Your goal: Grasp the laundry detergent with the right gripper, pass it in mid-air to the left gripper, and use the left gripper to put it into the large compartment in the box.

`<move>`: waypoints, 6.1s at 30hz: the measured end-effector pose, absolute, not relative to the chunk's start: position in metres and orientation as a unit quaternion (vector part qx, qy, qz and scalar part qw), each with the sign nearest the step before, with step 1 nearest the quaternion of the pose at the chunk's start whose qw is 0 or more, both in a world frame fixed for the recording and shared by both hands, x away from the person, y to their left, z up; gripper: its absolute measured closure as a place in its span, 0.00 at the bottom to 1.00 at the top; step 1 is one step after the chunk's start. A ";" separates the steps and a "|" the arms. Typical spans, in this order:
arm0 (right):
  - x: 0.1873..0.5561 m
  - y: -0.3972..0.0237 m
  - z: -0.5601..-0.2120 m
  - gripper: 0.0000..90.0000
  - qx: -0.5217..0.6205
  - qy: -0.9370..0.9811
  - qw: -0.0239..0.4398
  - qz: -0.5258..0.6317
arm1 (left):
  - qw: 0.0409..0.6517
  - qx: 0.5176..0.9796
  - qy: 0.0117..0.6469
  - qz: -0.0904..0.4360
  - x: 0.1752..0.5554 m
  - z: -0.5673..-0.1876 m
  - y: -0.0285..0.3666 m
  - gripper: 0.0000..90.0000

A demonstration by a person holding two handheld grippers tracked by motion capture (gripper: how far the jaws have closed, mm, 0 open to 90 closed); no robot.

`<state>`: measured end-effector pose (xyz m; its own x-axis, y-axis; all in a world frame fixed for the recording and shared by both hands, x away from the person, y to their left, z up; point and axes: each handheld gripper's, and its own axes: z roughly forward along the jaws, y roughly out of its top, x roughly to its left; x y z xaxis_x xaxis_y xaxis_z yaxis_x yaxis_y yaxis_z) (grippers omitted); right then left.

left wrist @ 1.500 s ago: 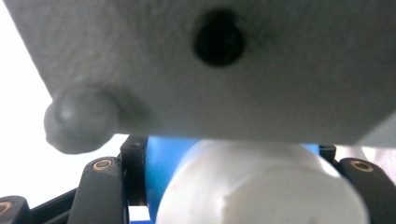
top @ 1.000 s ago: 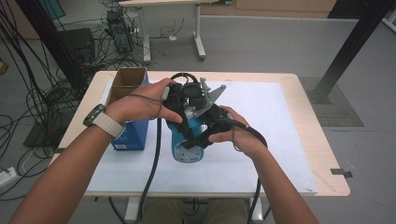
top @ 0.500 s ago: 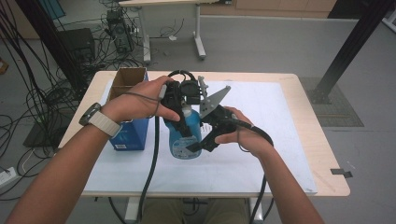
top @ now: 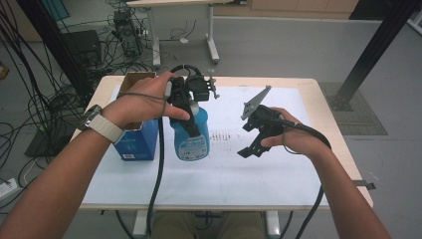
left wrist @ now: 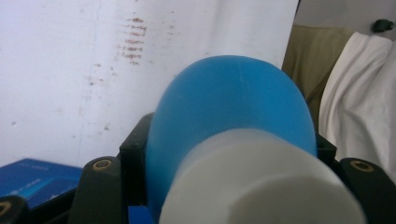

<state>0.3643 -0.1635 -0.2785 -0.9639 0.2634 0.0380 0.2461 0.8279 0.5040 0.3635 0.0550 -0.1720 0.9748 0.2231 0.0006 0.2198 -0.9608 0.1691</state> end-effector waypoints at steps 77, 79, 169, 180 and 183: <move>0.388 -0.200 -0.254 0.11 0.133 0.976 0.051 0.162 | 0.076 0.854 0.510 0.070 0.405 -0.078 0.119 0.42; 0.389 -0.200 -0.253 0.11 0.132 0.977 0.051 0.162 | 0.074 0.851 0.515 0.068 0.406 -0.076 0.123 0.42; 0.411 -0.205 -0.263 0.12 0.152 0.975 0.045 0.158 | 0.063 0.740 0.665 0.082 0.446 -0.092 0.211 0.42; 0.412 -0.202 -0.263 0.11 0.150 0.975 0.045 0.159 | 0.066 0.740 0.663 0.093 0.449 -0.113 0.217 0.42; 0.412 -0.202 -0.263 0.11 0.153 0.974 0.046 0.159 | 0.067 0.740 0.663 0.092 0.450 -0.119 0.218 0.42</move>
<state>0.4116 -0.2021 -0.2634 -0.9489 0.3130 -0.0405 0.2839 0.9025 0.3240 0.4498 0.2179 -0.1188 0.1050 0.9934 0.0469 0.9686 -0.1128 0.2214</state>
